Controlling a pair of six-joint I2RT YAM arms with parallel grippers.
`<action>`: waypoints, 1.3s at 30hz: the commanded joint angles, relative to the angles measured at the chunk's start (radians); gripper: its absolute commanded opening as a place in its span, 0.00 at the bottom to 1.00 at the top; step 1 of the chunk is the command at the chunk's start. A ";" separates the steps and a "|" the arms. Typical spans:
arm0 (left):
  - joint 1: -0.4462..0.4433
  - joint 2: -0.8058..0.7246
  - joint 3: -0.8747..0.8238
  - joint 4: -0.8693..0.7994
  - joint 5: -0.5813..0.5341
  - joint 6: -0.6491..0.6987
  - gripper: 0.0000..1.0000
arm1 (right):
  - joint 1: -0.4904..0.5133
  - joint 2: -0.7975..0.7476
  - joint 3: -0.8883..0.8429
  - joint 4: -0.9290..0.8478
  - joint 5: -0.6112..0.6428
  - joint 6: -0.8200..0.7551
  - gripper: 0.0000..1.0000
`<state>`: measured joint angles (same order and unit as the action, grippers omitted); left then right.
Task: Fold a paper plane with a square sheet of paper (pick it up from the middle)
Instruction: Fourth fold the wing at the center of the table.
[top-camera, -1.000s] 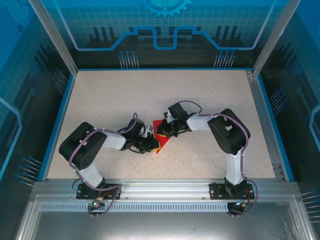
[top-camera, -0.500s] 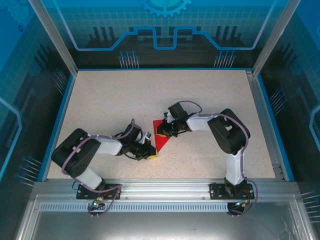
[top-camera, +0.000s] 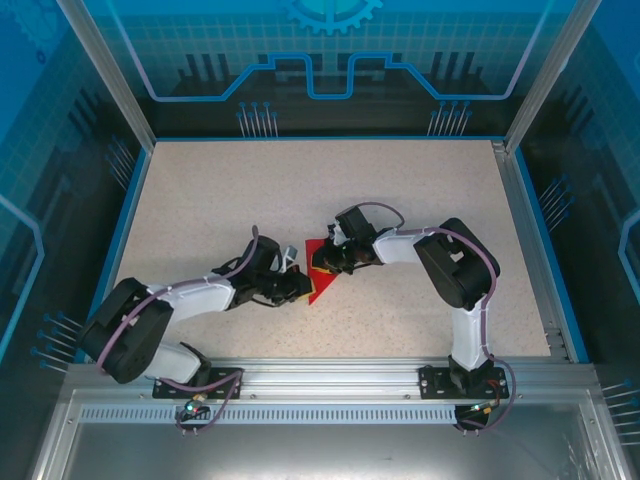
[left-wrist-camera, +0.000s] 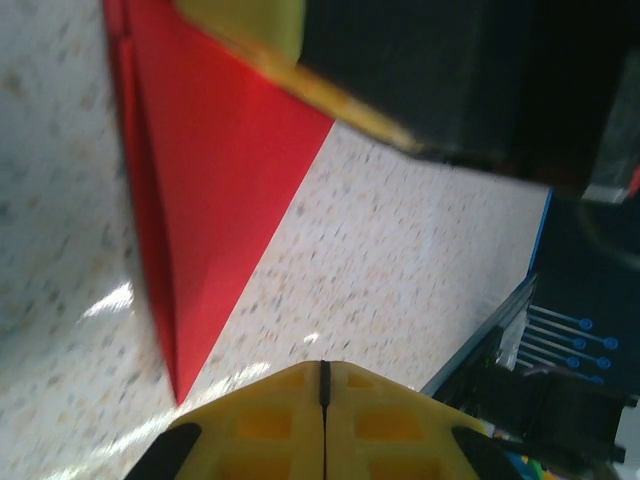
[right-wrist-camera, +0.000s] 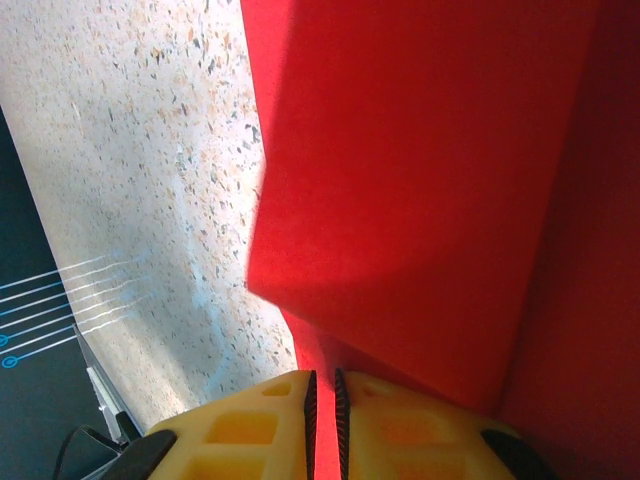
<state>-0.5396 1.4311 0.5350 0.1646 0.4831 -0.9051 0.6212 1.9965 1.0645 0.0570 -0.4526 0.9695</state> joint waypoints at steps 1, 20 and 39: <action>0.001 0.066 0.044 0.087 -0.038 -0.046 0.06 | 0.025 0.082 -0.046 -0.113 0.086 0.008 0.16; -0.001 0.241 -0.020 0.000 -0.147 -0.062 0.00 | 0.011 0.059 -0.031 -0.097 0.071 0.003 0.17; 0.000 0.223 -0.043 -0.132 -0.174 0.065 0.00 | 0.009 -0.148 0.003 -0.105 0.020 -0.186 0.11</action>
<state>-0.5396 1.6081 0.5301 0.2623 0.3702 -0.8837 0.6033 1.8385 1.0874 -0.0380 -0.4240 0.8162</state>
